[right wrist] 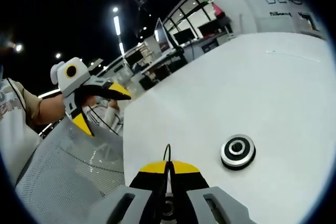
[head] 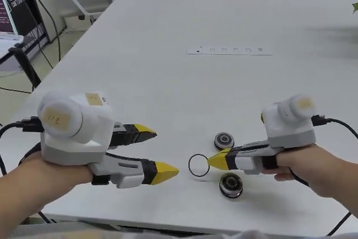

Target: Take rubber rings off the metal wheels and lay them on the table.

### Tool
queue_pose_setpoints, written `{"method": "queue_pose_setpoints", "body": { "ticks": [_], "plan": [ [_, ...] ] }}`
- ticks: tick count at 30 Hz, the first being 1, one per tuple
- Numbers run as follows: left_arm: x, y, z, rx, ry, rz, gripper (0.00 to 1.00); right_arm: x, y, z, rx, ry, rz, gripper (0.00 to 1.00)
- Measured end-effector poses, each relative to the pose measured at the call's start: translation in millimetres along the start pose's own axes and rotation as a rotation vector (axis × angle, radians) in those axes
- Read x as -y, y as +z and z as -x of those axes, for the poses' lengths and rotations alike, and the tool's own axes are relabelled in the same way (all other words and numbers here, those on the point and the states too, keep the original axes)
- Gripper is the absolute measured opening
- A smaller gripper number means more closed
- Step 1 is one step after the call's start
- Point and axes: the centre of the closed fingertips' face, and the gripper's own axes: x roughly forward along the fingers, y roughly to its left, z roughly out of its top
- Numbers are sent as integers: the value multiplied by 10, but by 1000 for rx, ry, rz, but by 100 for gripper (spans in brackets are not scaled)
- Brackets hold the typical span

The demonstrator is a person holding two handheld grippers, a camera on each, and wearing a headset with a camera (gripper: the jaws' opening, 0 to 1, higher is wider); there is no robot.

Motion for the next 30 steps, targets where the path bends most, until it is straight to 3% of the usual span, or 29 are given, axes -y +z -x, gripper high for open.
{"method": "queue_pose_setpoints", "body": {
  "ticks": [13, 22, 30],
  "plan": [
    [-23, -31, 12, -3, 9, 10, 53, 153, -40, -45, -33, -66, 23, 0],
    [-6, 1, -11, -3, 3, 9, 54, 169, 1, -1, -11, -86, 31, 16],
    [0, 27, -25, -2, -2, 8, 54, 85, 98, 112, 41, -76, 35, 22]
  ]
}}
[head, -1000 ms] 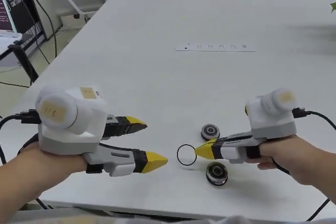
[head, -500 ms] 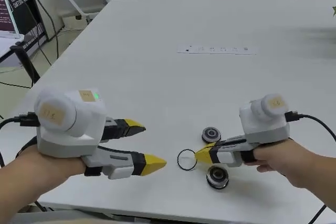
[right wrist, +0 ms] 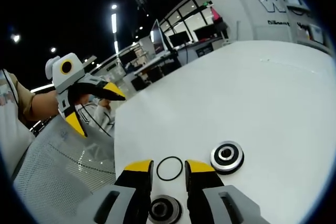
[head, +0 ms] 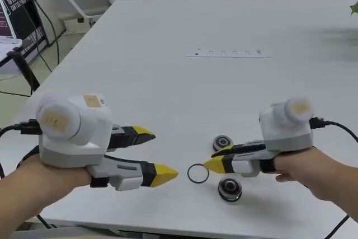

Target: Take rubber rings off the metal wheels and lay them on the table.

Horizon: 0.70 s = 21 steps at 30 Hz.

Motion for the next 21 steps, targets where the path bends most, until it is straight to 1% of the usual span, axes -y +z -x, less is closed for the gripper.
{"method": "queue_pose_setpoints", "body": {
  "ticks": [6, 11, 17, 21],
  "plan": [
    [20, 2, -22, -5, -7, -3, 55, -79, 88, 135, 47, 10, -9, 25],
    [37, -1, -41, -12, -14, -5, 55, -84, 81, 243, 73, 8, -7, 26],
    [69, 36, -68, -13, -23, -9, 56, -92, 33, 357, 78, -1, 2, 27],
    [79, 34, -90, -18, -29, -14, 56, -94, -7, 434, 79, -7, 7, 28]
  ]
}}
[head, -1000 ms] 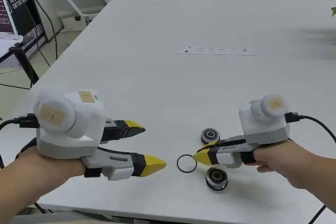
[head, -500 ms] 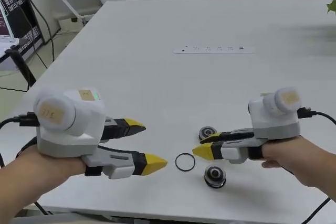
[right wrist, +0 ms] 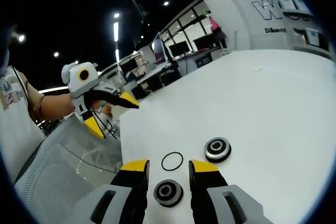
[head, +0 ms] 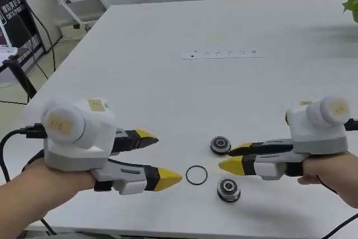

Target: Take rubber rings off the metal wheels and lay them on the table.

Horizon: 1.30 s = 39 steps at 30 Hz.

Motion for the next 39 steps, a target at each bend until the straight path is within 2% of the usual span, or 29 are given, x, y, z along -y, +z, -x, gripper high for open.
{"method": "queue_pose_setpoints", "body": {
  "ticks": [16, 30, 36, 39],
  "plan": [
    [54, 16, -191, -33, -46, -33, 55, 70, -176, 215, 0, -37, -9, 32],
    [111, -5, -411, -69, -90, -69, 54, 101, -397, 196, -45, -47, 20, 32],
    [199, -34, -510, -82, -124, -75, 53, 99, -491, 187, -58, -47, 34, 32],
    [236, -58, -543, -93, -136, -84, 53, 73, -549, 179, -80, -44, 71, 32]
  ]
}}
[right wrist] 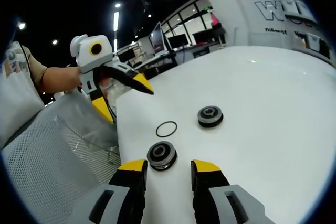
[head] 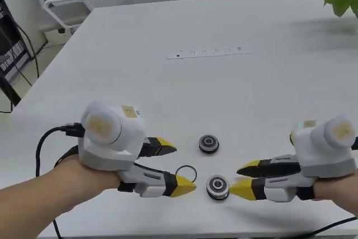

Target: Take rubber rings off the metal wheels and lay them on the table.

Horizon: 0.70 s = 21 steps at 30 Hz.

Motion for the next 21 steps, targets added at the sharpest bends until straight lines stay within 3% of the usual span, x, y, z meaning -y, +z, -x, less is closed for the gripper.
{"method": "queue_pose_setpoints", "body": {
  "ticks": [7, 21],
  "plan": [
    [36, -45, -94, -9, -26, 24, 51, -13, -70, -37, -30, 5, 83, 30],
    [123, -69, -275, -35, -56, 8, 47, -11, -109, -95, -45, 7, 164, 24]
  ]
}}
